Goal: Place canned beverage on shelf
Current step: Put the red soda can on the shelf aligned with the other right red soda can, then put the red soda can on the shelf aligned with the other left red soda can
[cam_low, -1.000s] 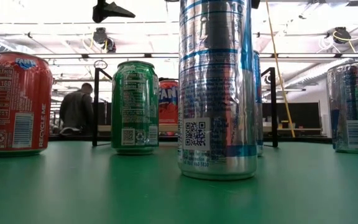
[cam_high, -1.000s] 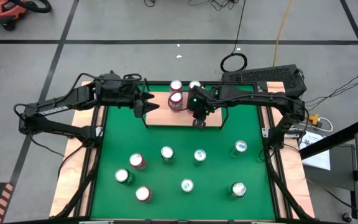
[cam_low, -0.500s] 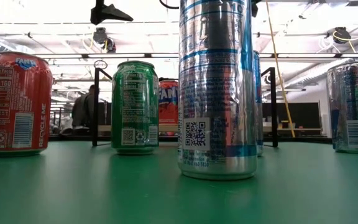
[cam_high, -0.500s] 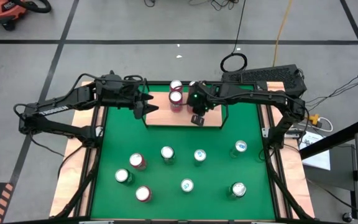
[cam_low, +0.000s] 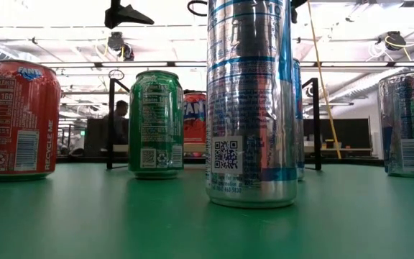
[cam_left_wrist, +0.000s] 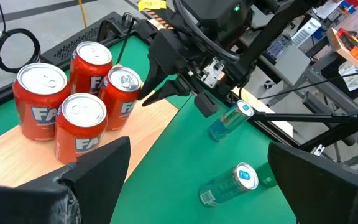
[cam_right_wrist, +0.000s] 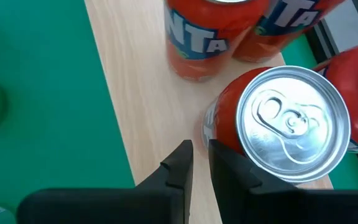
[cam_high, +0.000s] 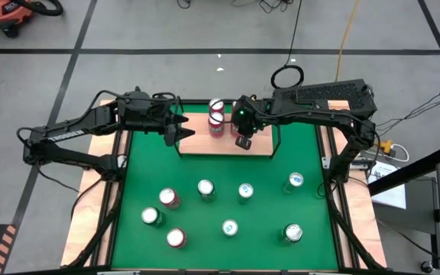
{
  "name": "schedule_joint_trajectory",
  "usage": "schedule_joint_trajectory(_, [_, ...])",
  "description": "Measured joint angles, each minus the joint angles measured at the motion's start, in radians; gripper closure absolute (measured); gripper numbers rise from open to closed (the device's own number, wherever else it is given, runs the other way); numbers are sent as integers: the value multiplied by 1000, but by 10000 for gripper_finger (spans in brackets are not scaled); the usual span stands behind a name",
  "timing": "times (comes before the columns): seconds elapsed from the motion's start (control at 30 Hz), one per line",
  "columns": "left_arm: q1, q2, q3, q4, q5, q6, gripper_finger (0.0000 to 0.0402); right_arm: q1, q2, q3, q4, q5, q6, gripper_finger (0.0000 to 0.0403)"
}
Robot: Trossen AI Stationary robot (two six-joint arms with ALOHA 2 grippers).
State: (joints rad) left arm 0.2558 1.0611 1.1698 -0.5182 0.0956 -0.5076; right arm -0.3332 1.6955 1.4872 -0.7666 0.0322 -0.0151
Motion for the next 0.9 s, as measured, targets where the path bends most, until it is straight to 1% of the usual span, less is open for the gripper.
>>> schedule_joint_trajectory(0.3, [0, 0, 0, -1, 0, -3, 17, 0, 0, 0, 8, -4, 24, 360])
schedule_joint_trajectory(0.43, [-1, 0, 0, -18, 12, -10, 17, 16, -1, 43, -65, -56, 92, 360])
schedule_joint_trajectory(0.53, [-16, -2, 0, -60, 56, -37, 17, 47, -15, 112, -144, -64, 122, 360])
schedule_joint_trajectory(0.6, [-45, -5, 0, -109, 80, -66, 17, 69, -26, 163, -179, -62, 138, 360])
schedule_joint_trajectory(0.7, [-123, -10, 0, -178, 87, -107, 18, 100, -47, 241, -240, -61, 160, 360])
schedule_joint_trajectory(0.8, [-213, -11, 0, -237, 77, -141, 27, 125, -73, 304, -281, -33, 164, 360])
schedule_joint_trajectory(0.9, [-314, -5, 0, -294, 48, -175, 44, 139, -99, 335, -296, -6, 163, 360])
